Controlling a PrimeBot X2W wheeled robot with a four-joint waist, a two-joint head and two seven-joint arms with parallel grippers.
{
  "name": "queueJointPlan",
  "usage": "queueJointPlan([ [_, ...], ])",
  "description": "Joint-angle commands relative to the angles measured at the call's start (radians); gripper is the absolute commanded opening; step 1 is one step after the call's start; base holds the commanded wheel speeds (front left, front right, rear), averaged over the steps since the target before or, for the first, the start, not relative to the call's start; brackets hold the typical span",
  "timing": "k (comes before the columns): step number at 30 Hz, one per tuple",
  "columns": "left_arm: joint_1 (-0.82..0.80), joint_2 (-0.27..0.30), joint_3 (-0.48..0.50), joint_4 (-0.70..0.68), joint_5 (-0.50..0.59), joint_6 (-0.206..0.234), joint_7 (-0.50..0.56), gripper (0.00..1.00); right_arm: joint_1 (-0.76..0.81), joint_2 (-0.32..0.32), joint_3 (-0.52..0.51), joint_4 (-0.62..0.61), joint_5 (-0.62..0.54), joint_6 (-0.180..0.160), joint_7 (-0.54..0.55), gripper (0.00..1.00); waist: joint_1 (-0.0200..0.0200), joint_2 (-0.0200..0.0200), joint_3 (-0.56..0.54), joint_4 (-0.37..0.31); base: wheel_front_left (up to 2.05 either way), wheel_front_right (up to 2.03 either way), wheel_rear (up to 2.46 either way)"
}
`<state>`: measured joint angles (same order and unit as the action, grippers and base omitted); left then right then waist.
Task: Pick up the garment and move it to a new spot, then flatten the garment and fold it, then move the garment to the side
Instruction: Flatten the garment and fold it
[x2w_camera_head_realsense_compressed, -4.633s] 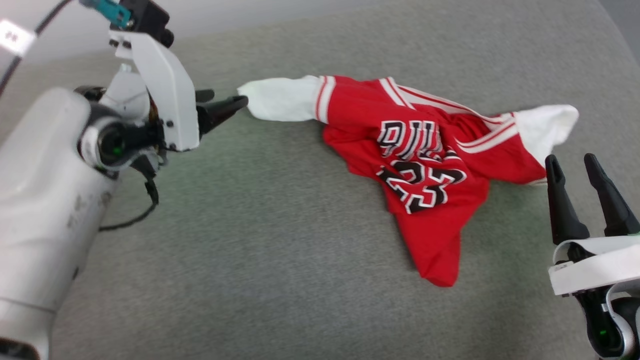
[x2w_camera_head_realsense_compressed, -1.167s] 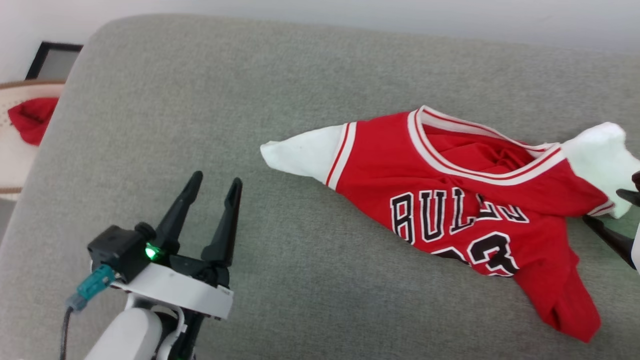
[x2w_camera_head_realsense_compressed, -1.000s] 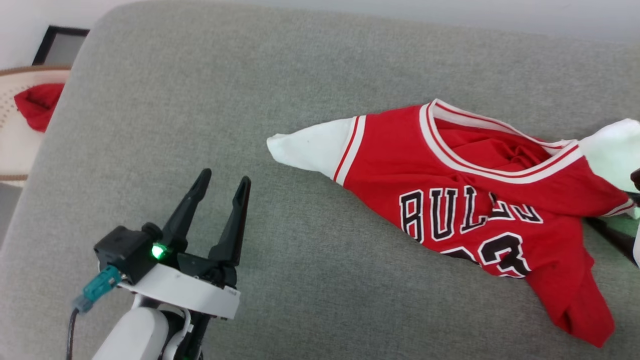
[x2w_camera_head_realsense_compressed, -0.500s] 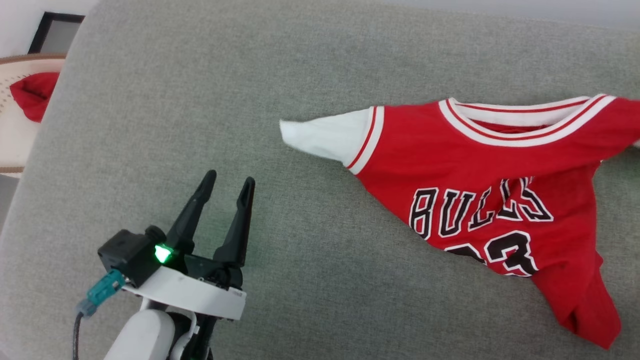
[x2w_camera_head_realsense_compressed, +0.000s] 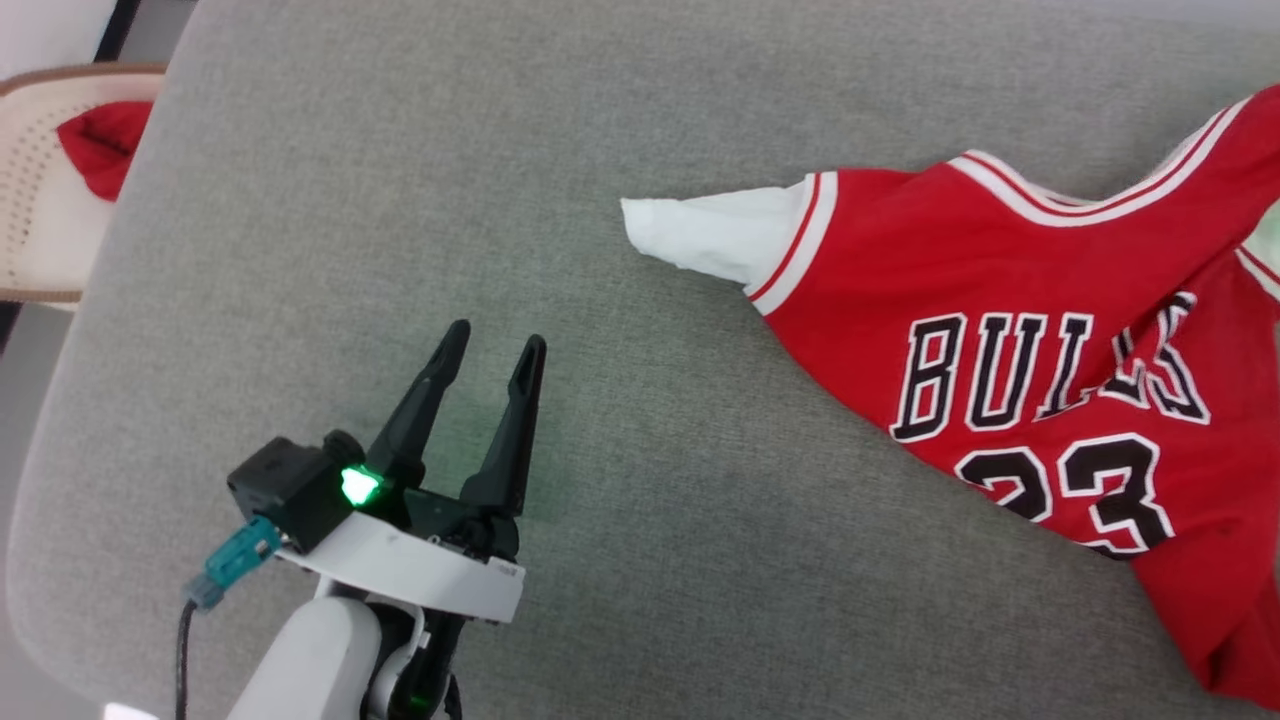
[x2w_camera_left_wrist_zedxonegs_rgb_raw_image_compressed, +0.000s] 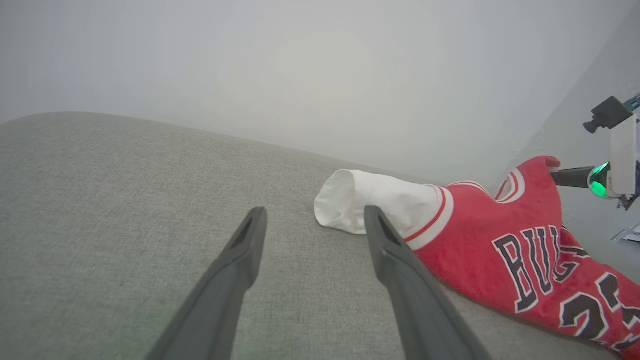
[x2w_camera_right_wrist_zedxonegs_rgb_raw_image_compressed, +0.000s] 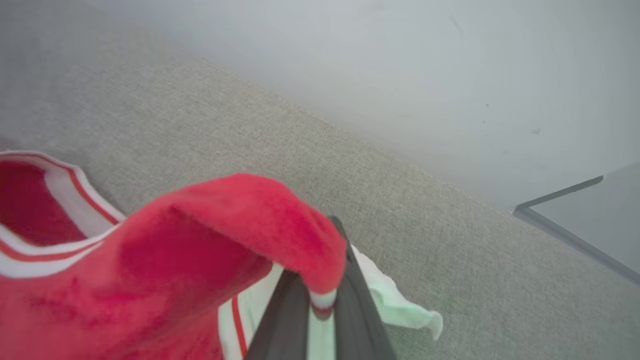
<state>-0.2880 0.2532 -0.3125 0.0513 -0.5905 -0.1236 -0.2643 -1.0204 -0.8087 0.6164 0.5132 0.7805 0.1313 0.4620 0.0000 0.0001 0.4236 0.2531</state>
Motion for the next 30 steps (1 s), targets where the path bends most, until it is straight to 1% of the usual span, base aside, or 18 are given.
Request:
queueJointPlan([
  [1, -0.011, -0.006, 0.0, 0.004, 0.004, -0.004, 0.001, 1.0, -0.023, 0.016, 0.007, 0.031, -0.027, -0.001, -0.019, 0.0, 0.0, -0.0001, 0.013, 0.016, 0.0, 0.0, 0.0],
  [5, -0.018, -0.014, 0.001, 0.011, 0.003, -0.007, 0.001, 1.0, -0.057, 0.065, 0.034, 0.145, -0.086, -0.001, -0.056, 0.0, 0.0, -0.0001, 0.02, 0.026, 0.0, 0.0, 0.0],
  [6, -0.019, -0.015, 0.002, 0.012, 0.003, -0.008, 0.001, 1.0, -0.064, 0.076, 0.037, 0.164, -0.093, -0.001, -0.07, 0.2, 0.0, -0.0001, 0.021, 0.027, 0.0, 0.0, 0.0],
  [7, -0.021, -0.015, 0.003, 0.013, 0.003, -0.007, 0.001, 1.0, -0.069, 0.087, 0.04, 0.187, -0.091, -0.001, -0.084, 0.46, 0.0, -0.0001, 0.021, 0.027, 0.0, 0.0, 0.0],
  [8, -0.021, -0.016, 0.005, 0.014, 0.003, -0.007, 0.001, 1.0, -0.073, 0.096, 0.045, 0.204, -0.09, -0.001, -0.099, 0.85, 0.0, -0.0001, 0.02, 0.027, 0.0, 0.0, 0.0],
  [9, -0.02, -0.015, 0.007, 0.014, 0.004, -0.007, 0.0, 1.0, -0.078, 0.102, 0.046, 0.215, -0.088, -0.001, -0.116, 1.0, 0.0, -0.0001, 0.019, 0.025, 0.0, 0.0, 0.0],
  [11, -0.017, -0.01, 0.014, 0.014, 0.006, -0.008, 0.0, 1.0, -0.082, 0.11, 0.049, 0.232, -0.079, -0.001, -0.156, 1.0, 0.0, -0.0001, 0.013, 0.018, 0.0, 0.0, 0.0],
  [14, -0.006, 0.001, 0.025, 0.013, 0.011, -0.008, 0.0, 1.0, -0.064, 0.108, 0.064, 0.224, -0.069, -0.001, -0.218, 1.0, 0.0, -0.0001, -0.007, 0.001, 0.0, 0.0, 0.0],
  [19, 0.012, 0.039, 0.042, 0.005, 0.014, -0.008, 0.0, 1.0, 0.001, 0.08, 0.069, 0.161, -0.018, -0.001, -0.33, 1.0, 0.0, -0.0001, -0.052, -0.042, 0.0, 0.0, 0.0],
  [24, 0.014, 0.114, 0.061, -0.02, 0.017, -0.008, 0.036, 1.0, 0.13, 0.044, 0.05, 0.048, 0.033, -0.001, -0.423, 1.0, 0.0, -0.0001, -0.091, -0.096, 0.0, 0.0, 0.0],
  [27, -0.006, 0.171, 0.071, -0.047, 0.015, -0.008, 0.087, 1.0, 0.222, 0.035, 0.024, -0.021, 0.047, -0.001, -0.474, 1.0, 0.0, -0.0001, -0.108, -0.133, 0.0, 0.0, 0.0],
  [30, -0.038, 0.234, 0.078, -0.08, 0.008, -0.008, 0.158, 1.0, 0.316, 0.043, -0.024, -0.089, 0.041, -0.001, -0.515, 1.0, 0.0, -0.0001, -0.12, -0.172, 0.0, 0.0, 0.0],
])
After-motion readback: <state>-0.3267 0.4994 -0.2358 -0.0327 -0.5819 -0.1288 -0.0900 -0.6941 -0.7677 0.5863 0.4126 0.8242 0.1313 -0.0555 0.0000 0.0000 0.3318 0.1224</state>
